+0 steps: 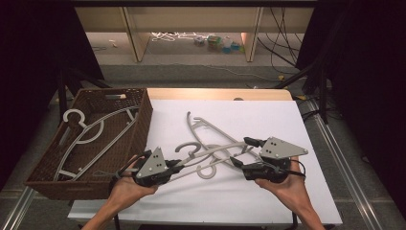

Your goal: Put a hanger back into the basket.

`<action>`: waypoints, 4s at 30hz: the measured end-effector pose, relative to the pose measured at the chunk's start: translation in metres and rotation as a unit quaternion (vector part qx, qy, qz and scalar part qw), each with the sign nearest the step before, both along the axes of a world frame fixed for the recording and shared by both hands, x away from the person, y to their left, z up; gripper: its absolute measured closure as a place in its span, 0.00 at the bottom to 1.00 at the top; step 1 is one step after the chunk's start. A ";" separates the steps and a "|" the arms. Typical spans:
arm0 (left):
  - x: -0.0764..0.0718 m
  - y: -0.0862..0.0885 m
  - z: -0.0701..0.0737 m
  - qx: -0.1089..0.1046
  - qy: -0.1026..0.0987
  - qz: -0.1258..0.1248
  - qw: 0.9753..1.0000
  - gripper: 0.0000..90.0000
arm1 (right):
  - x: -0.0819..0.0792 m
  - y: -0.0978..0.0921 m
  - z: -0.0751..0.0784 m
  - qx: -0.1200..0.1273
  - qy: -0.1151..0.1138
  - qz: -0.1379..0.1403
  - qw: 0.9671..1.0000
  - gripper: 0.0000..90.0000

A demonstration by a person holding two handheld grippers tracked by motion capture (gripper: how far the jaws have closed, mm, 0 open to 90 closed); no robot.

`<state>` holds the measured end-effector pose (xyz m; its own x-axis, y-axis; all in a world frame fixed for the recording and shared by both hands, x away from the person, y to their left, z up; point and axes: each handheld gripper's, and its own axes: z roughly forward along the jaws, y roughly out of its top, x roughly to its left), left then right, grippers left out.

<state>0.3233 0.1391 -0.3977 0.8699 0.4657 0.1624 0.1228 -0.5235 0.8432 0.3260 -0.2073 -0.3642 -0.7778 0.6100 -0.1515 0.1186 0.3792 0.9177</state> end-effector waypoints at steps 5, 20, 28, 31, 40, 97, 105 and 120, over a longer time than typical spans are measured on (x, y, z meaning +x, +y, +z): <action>0.005 0.002 -0.006 -0.008 0.029 0.018 0.999 0.88 | -0.005 -0.006 -0.005 0.023 0.004 -0.026 0.999 0.28; 0.015 0.029 0.011 -0.100 0.079 0.056 0.990 0.88 | -0.018 -0.026 -0.031 0.085 -0.018 -0.077 0.993 0.25; 0.013 0.049 0.034 -0.153 0.117 0.065 0.979 0.88 | -0.020 -0.021 -0.044 0.076 -0.014 -0.074 0.994 0.25; 0.012 0.057 0.047 -0.171 0.126 0.074 0.974 0.88 | -0.022 -0.020 -0.044 0.077 -0.002 -0.072 0.994 0.25; 0.009 0.091 0.095 -0.187 0.116 0.091 0.971 0.88 | -0.023 -0.021 -0.050 0.073 -0.005 -0.074 0.995 0.23; 0.072 0.264 0.087 -0.060 0.085 0.283 0.954 0.88 | -0.021 -0.026 -0.055 0.068 0.011 -0.080 0.994 0.20; 0.072 0.272 0.072 -0.039 0.099 0.288 0.952 0.88 | -0.021 -0.025 -0.055 0.073 0.014 -0.082 0.994 0.20; 0.082 0.275 0.033 0.003 0.152 0.285 0.946 0.88 | -0.020 -0.027 -0.056 0.069 0.011 -0.083 0.994 0.20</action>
<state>0.4057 0.4139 -0.3647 0.4849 0.8731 -0.0508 0.6232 -0.3042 0.7205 0.3055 -0.2339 -0.4200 -0.6671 0.7438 -0.0410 0.1901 0.2232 0.9561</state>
